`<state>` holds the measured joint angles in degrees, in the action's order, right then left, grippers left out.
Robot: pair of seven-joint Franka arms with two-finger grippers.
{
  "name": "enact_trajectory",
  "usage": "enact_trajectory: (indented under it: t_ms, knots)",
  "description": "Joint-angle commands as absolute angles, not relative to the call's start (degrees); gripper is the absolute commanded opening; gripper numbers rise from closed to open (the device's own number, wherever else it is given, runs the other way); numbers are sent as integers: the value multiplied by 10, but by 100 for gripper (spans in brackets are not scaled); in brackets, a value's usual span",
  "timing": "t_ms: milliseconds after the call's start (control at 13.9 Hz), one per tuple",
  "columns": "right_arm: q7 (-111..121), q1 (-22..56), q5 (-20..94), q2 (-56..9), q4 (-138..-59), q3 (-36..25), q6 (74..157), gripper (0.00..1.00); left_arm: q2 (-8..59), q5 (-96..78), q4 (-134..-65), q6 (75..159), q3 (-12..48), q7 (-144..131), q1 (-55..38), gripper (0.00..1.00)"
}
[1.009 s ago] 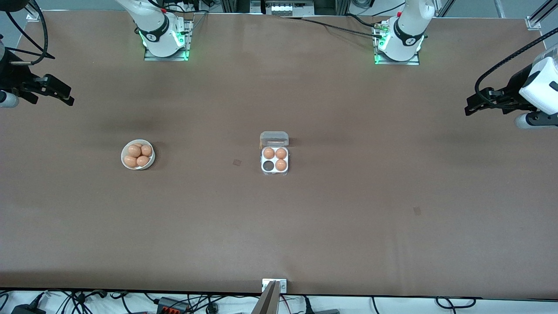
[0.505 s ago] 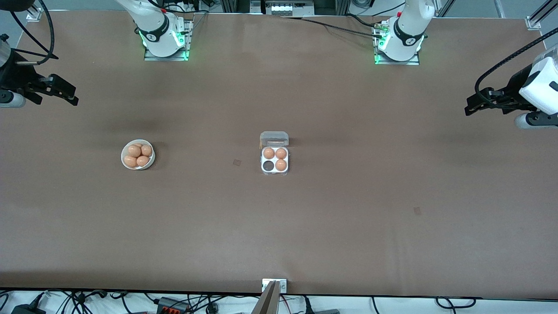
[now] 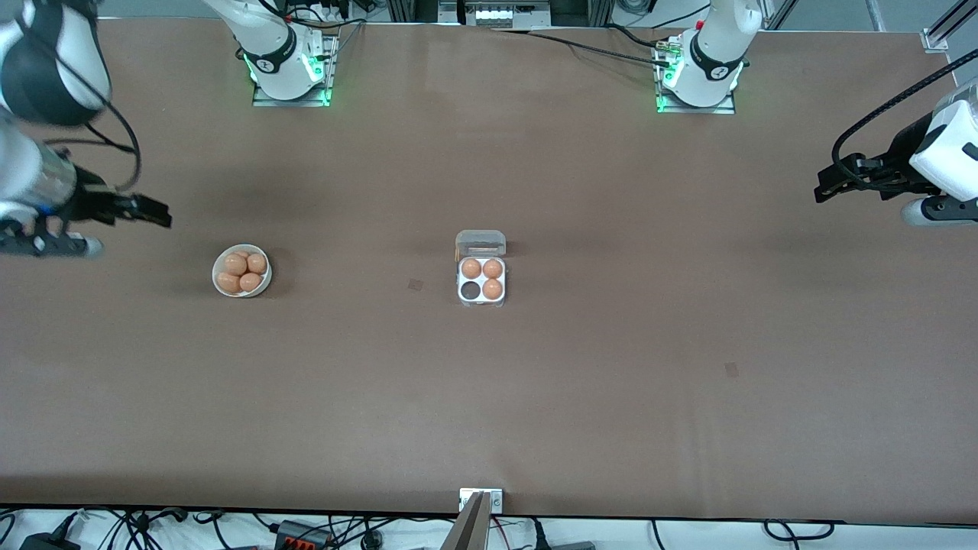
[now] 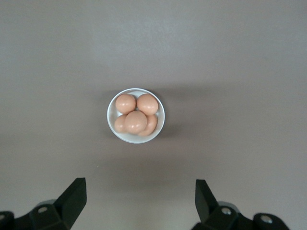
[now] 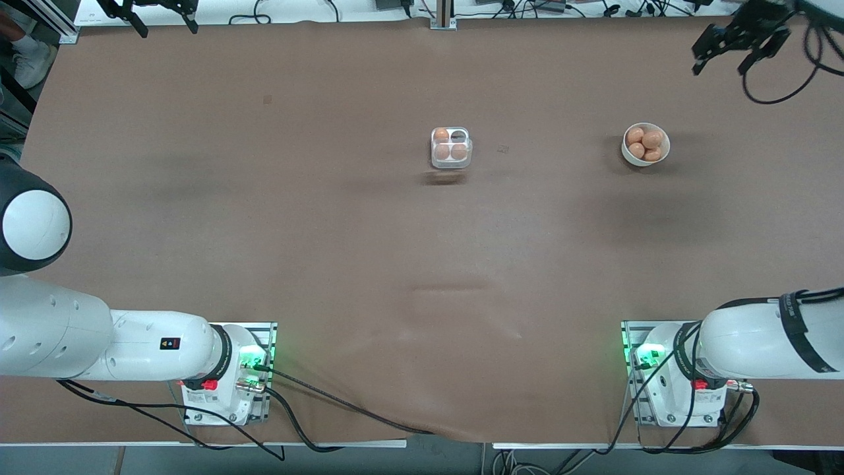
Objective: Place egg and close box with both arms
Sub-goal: 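Move the right gripper toward the white bowl of eggs, then lower the right gripper into the bowl and grasp one brown egg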
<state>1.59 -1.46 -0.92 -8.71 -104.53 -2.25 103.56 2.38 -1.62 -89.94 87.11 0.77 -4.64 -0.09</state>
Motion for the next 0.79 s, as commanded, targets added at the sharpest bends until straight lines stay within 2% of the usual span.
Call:
enact_trajectory:
  t_ms: [0,360,721]
  knots:
    - [15,-17,1,-154,-1020,-19,1037,100,21,-12,-895,864,9,-45,1,100]
    - [16,-11,1,-225,-1023,-18,1040,100,34,-5,-894,860,14,-45,-5,100]
    - [15,16,-2,-264,-1022,-18,1076,100,34,-9,-894,837,15,-40,-4,100]
